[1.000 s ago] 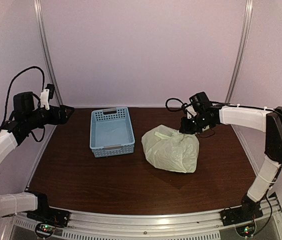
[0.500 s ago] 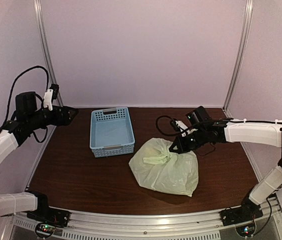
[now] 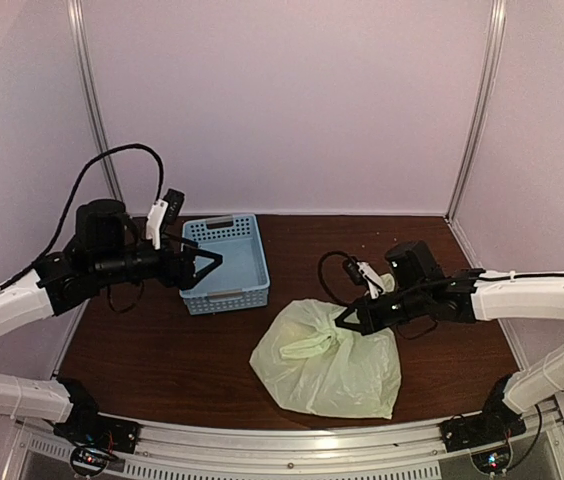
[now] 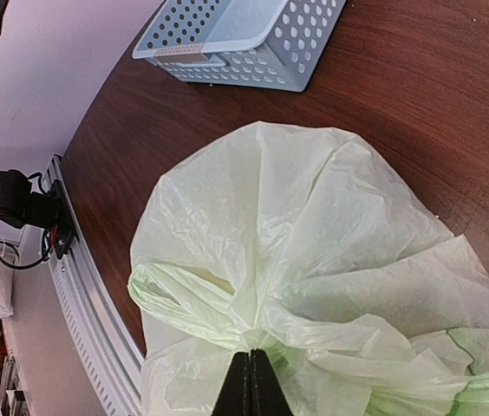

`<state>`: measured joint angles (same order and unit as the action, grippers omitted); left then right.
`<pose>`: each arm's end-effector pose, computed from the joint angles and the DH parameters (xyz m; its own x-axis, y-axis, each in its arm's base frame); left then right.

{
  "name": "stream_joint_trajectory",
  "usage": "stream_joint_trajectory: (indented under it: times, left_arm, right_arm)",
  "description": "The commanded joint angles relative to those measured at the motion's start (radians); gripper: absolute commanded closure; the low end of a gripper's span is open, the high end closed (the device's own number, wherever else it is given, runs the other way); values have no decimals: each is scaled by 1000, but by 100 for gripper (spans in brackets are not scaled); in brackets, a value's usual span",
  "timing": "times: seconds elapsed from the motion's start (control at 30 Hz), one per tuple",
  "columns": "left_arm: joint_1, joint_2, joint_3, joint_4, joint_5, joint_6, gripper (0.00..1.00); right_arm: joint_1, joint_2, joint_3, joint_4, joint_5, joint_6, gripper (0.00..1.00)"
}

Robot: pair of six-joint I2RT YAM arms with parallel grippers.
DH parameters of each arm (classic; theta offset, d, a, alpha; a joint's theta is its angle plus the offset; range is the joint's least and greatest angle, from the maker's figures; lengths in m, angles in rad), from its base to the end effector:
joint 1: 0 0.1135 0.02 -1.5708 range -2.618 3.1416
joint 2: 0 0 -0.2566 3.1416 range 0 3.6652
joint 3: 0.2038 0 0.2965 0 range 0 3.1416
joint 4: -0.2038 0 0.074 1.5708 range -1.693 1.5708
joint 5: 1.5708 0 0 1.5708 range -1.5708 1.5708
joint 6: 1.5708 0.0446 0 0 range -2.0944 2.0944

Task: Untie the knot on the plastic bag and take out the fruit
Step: Adjust the takeout bag at the center of the board, then untie the bag handles from the takeout bag.

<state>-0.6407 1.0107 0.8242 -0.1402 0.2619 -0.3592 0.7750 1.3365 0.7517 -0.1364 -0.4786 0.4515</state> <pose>0.2264 -0.1832 0.2984 -0.5129 -0.0411 -0.8575 0.6341 0.6551 -0.4107 0.2149 0.2393 0.1778 -0.8033 -0.2446 -0.5431 -0.5754 0.5544 0.6013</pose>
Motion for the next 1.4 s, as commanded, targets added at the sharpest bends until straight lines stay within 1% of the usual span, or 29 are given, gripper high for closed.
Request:
stream_joint_trajectory:
  times: [0.0, 0.13, 0.27, 0.33, 0.43, 0.53, 0.67, 0.87, 1.0, 1.07, 1.1, 1.17, 1.23, 1.37]
  left_arm:
    - [-100, 99, -17, 130, -33, -72, 5]
    - [-170, 257, 52, 133, -31, -72, 3]
    - [-192, 415, 143, 125, 3, -81, 3]
    - [-200, 469, 175, 132, 27, -81, 3]
    - [-210, 523, 199, 185, 87, -91, 3]
    - [-241, 580, 214, 188, 103, -42, 3]
    - [-272, 629, 233, 182, 144, 24, 3]
    - [-283, 669, 234, 191, 149, 88, 4]
    - [-286, 710, 271, 147, 116, 128, 10]
    - [-301, 730, 302, 71, 62, 167, 12]
    - [-310, 743, 315, 51, 26, 186, 12]
    - [-328, 761, 335, 25, -1, 214, 10]
    - [-338, 767, 337, 27, -5, 219, 8]
    - [-340, 770, 325, 48, -15, 215, 6]
  right_arm:
    - [13, -15, -11, 74, -62, -8, 100]
    - [19, -9, -8, 88, -77, -16, 100]
    - [25, -16, -5, 99, -75, -14, 100]
    - [29, -20, -7, 102, -70, -12, 100]
    - [29, -24, -13, 107, -67, -11, 100]
    - [29, -26, -17, 118, -67, -10, 100]
    - [29, -27, -25, 133, -78, -3, 100]
    - [30, -30, -34, 133, -80, 2, 100]
    - [29, -34, -38, 161, -80, 9, 100]
    - [29, -39, -41, 162, -78, 7, 100]
    - [29, -40, -43, 163, -78, 7, 100]
    - [29, -40, -44, 166, -75, 9, 100]
    - [30, -39, -44, 172, -77, 13, 100]
    - [29, -39, -44, 176, -77, 16, 100]
